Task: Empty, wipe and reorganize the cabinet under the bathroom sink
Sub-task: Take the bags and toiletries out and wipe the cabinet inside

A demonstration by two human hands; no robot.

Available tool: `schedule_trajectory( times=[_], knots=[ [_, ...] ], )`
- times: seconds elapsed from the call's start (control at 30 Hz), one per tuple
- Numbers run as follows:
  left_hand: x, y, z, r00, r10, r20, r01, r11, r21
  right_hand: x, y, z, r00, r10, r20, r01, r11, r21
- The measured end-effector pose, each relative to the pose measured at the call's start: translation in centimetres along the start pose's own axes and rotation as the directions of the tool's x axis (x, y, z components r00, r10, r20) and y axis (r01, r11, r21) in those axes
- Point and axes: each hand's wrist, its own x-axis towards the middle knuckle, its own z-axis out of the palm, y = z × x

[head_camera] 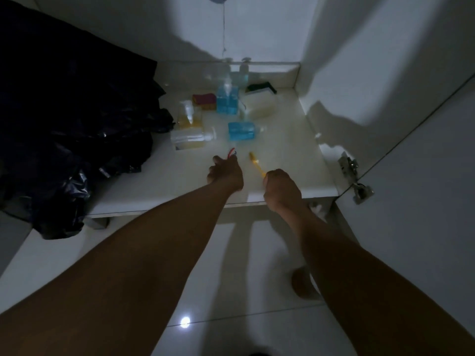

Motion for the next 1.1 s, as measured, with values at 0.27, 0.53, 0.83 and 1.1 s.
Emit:
schedule_trajectory(
  times=[0.27, 0.53, 0.83, 1.1],
  knots=[
    [-9.6, -2.2, 2.1, 0.996, 0.085, -0.036, -0.092, 0.959, -0.268, -8.0, 0.5, 1.9, 0.997, 0.057, -0.051, -0.044, 0.974, 0.221],
    [-17.1, -5.9, 10.9, 0.995, 0.043, 0.087, -0.015, 0.953, -0.302, -17.2, 2.8, 7.9, 0.989, 0.113, 0.092, -0.13, 0.967, 0.217],
    [-15.2, -8.3, 20.5, 0.882, -0.179, 0.435, 0.394, 0.787, -0.475, -19.2, 7.0, 13.6, 0.936, 0.089, 0.341, -0.158, 0.971, 0.181],
    [-12.9, -9.7, 25.0, 0.853, -0.22, 0.474, 0.437, 0.798, -0.416, -18.0, 8.7, 17.8, 0.846, 0.134, 0.517, -0.24, 0.96, 0.144]
  ],
)
